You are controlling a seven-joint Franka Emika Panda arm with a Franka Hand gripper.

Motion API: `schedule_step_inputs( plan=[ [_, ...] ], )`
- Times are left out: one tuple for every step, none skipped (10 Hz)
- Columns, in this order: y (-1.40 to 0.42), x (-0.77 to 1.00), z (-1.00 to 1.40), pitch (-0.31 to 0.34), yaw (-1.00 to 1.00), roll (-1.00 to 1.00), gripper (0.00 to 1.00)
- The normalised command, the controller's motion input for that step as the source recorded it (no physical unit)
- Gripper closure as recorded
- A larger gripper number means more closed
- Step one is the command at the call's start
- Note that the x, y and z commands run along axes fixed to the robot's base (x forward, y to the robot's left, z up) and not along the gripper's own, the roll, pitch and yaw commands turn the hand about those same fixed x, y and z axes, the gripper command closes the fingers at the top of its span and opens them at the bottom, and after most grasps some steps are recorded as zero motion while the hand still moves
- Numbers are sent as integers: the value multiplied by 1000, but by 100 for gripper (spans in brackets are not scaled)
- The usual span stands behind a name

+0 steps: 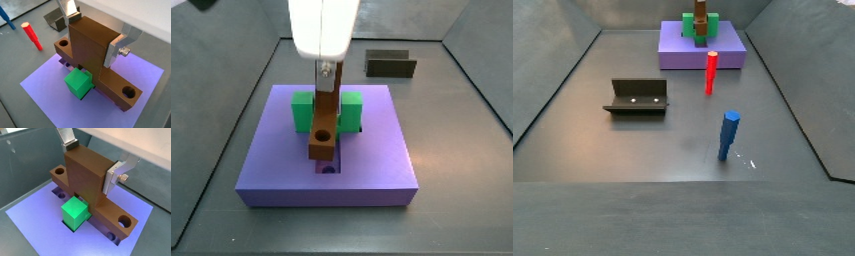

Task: Pick up the brown object. Move up. Move to above the board. Insert the brown object.
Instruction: Insert the brown object.

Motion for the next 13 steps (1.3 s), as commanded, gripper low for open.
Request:
schedule_step_inputs(
  plan=[
    [0, 46, -249, 0, 0, 56, 100],
    [0, 29, -234, 0, 0, 50, 100],
    [0, 20, -234, 0, 0, 47, 100],
    [0, 0, -231, 0, 0, 41, 100],
    [0, 9, -231, 0, 0, 27, 100],
    [0, 0, -240, 0, 0, 14, 100],
    [0, 0, -214, 0, 0, 3, 100],
    [0, 0, -200, 0, 0, 0, 100],
    [0, 57, -183, 0, 0, 0, 100],
    [0, 229, -94, 0, 0, 0, 100],
    [0, 231, -100, 0, 0, 0, 100],
    [0, 191, -97, 0, 0, 0, 100],
    [0, 174, -100, 0, 0, 0, 100]
  ],
)
